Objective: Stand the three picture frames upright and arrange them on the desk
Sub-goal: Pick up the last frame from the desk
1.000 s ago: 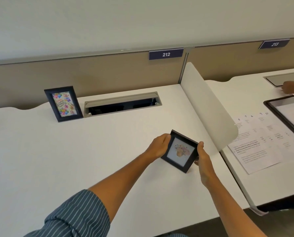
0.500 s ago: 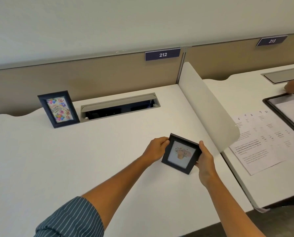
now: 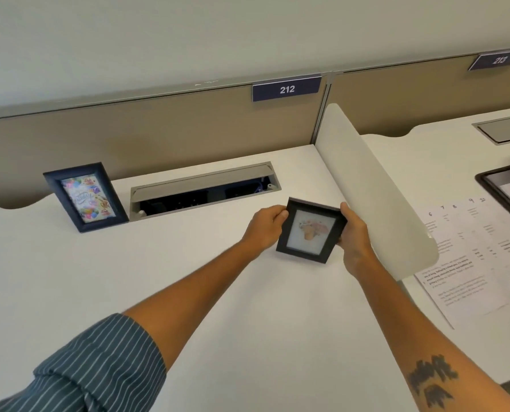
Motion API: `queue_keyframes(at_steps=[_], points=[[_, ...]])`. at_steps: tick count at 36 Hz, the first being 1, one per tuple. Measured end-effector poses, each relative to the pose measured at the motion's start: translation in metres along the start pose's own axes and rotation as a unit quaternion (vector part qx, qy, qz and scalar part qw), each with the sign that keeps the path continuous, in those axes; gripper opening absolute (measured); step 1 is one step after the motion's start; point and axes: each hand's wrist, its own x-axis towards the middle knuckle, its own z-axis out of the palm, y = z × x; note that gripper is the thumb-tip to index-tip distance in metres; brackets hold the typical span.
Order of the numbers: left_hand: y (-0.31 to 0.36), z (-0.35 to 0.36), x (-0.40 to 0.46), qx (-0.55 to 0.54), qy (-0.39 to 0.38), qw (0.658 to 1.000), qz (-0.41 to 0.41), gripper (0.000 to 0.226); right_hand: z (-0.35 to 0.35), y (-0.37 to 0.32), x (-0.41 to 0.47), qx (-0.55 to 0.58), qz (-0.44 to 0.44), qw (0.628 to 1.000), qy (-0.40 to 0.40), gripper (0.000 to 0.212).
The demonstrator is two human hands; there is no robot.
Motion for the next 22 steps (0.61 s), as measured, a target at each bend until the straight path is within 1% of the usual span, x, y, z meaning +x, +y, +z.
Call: queue_keyframes(at_steps=[7, 12, 18, 22], points=[[0.02, -0.019, 0.084, -0.02, 0.022, 1.0, -0.01, 0.032, 0.032, -0.056, 0.067, -0.015, -0.028, 0.999, -0.005, 0.033], [0.028, -0.023, 0.14, -0.051, 0.036, 0.998, -0.026, 0.031, 0.047, -0.09, 0.115, -0.03, -0.028, 0.999, -0.021, 0.031], [0.034, -0.022, 0.188, -0.083, 0.034, 0.995, -0.036, 0.031, 0.053, -0.112, 0.169, -0.037, -0.026, 0.999, -0.015, 0.032], [0.036, -0.02, 0.21, -0.081, 0.037, 0.995, -0.037, 0.03, 0.055, -0.114, 0.197, -0.032, -0.02, 0.999, -0.008, 0.036]])
